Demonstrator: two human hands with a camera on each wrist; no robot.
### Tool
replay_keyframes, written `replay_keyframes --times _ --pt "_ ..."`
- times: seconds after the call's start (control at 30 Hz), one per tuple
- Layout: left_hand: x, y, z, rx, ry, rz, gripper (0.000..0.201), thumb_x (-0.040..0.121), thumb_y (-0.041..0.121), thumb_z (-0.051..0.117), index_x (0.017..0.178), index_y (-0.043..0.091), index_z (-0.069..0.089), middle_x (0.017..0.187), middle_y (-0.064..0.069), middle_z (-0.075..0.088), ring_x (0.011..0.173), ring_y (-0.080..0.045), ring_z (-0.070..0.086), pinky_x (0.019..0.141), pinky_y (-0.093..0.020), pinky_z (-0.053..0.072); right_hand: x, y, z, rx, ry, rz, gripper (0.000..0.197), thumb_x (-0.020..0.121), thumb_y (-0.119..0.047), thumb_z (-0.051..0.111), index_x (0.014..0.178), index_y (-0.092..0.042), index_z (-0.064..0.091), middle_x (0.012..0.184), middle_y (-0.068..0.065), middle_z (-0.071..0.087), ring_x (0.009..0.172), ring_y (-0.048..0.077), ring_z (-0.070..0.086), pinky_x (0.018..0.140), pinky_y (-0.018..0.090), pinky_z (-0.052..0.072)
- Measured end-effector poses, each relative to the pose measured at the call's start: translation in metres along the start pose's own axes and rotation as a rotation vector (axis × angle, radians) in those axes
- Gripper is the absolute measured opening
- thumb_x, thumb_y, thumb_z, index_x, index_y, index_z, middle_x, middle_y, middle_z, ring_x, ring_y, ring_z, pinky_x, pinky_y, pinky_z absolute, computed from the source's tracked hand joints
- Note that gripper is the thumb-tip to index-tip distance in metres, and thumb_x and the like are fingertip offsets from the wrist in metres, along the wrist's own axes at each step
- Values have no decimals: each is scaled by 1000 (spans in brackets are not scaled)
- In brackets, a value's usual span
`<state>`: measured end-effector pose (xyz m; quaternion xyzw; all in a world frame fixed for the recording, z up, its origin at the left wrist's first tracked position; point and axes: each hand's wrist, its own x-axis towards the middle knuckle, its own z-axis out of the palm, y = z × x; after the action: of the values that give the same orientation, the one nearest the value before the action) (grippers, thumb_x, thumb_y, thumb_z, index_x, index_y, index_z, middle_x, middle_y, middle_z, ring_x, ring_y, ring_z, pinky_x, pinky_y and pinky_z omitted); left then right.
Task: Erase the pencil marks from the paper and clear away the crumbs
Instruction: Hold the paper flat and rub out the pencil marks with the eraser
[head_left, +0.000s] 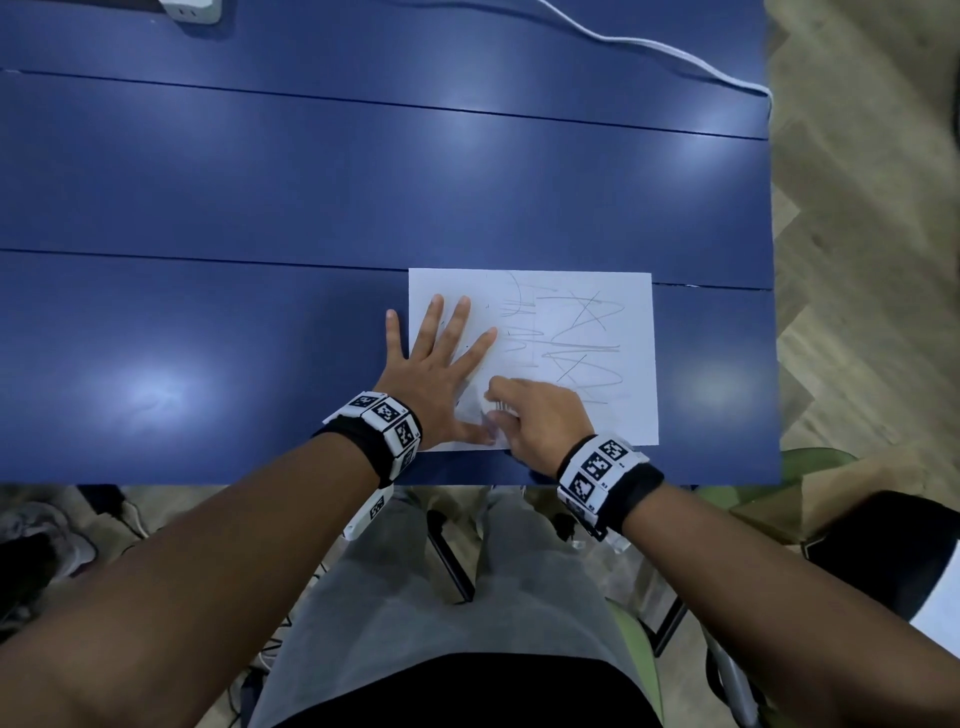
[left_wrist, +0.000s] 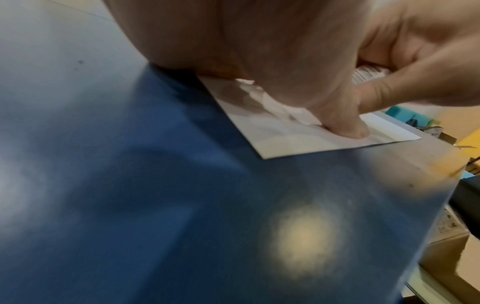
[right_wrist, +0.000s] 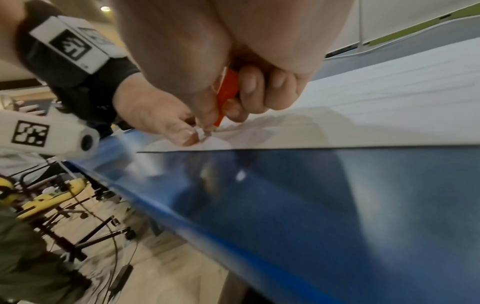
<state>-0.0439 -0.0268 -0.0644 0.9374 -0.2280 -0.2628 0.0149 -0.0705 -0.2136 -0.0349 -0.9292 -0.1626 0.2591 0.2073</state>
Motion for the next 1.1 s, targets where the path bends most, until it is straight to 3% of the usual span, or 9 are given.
replay_keyframes --times 0.1,0.23,0.4,0.57,0.73,0.93,1.1 --pt "0 0 1 -8 14 2 127 62 105 21 154 33 -28 158 -10 -41 146 -38 -36 109 -78 -11 -3 -2 0 -37 -40 -43 12 94 -31 50 101 -21 52 92 -4 63 84 26 60 66 38 48" --pt "1 1 0 -9 14 8 126 63 104 22 155 32 -25 158 -10 -41 146 -38 -36 108 -78 -11 4 0 -2 -15 12 9 16 94 -32 51 107 -22 53 102 -5 66 89 25 62 71 38 50" --pt "-1 -1 3 7 16 9 128 60 106 18 153 32 -30 158 -11 -41 146 -39 -35 108 -79 -10 -3 -6 0 -43 -52 -68 11 95 -30 51 101 -21 53 88 -3 60 81 26 58 64 36 46" --pt "1 1 1 20 11 2 126 65 103 27 154 32 -27 159 -11 -39 147 -39 -34 108 -79 -9 6 1 -4 -21 35 31 16 93 -32 52 107 -24 54 97 -5 65 87 24 60 70 36 48" --pt "0 0 2 -1 10 -1 126 62 105 19 154 32 -27 159 -10 -40 146 -38 -35 108 -79 -11 -6 -4 -1 -45 -40 -44 12 94 -30 51 102 -21 52 91 -3 62 82 26 60 65 37 48" --pt "1 -2 -1 7 -3 2 127 64 101 32 155 34 -26 159 -10 -40 146 -38 -36 108 -78 -12 13 12 -17 -15 140 72 17 92 -29 58 107 -23 56 101 -5 69 90 26 63 73 38 51" --pt "0 0 0 10 2 -3 127 64 103 28 154 34 -27 158 -10 -41 146 -38 -36 108 -78 -13 -1 7 -6 -20 23 20 18 93 -33 55 109 -23 55 102 -5 68 92 26 62 72 35 48"
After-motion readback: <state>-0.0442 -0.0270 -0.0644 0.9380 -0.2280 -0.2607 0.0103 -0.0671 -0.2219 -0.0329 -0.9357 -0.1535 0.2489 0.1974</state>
